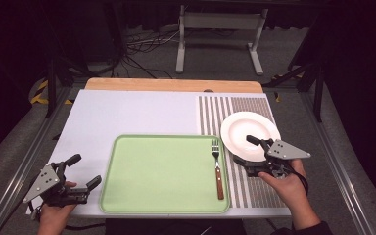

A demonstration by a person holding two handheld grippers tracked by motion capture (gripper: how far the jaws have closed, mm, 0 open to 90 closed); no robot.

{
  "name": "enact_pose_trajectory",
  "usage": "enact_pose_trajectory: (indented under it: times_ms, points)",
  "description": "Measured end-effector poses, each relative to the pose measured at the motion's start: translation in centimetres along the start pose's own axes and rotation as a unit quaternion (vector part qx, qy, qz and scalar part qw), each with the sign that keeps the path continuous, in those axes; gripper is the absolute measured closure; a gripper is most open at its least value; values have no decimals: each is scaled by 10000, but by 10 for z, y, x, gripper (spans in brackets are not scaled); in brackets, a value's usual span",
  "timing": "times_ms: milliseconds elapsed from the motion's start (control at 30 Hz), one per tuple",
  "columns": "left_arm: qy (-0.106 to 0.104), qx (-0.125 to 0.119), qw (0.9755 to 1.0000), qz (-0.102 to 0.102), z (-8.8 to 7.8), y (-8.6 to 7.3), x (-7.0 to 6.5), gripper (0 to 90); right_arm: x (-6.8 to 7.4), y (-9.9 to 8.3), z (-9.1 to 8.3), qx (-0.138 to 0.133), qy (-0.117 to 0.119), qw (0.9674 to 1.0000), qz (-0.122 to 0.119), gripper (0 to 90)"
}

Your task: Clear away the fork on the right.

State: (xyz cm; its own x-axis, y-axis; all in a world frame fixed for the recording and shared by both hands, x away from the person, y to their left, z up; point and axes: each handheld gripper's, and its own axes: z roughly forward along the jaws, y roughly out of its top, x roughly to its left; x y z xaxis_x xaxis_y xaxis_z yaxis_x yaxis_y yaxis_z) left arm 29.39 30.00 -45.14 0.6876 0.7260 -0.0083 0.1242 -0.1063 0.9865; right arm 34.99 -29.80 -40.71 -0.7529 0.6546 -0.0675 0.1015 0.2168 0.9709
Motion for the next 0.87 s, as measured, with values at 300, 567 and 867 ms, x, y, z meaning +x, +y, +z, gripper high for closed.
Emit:
enact_pose_trajectory:
  times_ms: [300,567,867]
  points:
    - [-3,-28,10000,-33,-1,0,0,0,-6,-23,-15,-352,-42,9994,5,152]
    - [-52,-75,9999,-62,-2,1,1,0,-9,-39,-28,-451,-229,9986,124,152]
    - [-74,-107,9999,-78,-2,1,1,0,-12,-48,-31,-404,-312,9985,187,152]
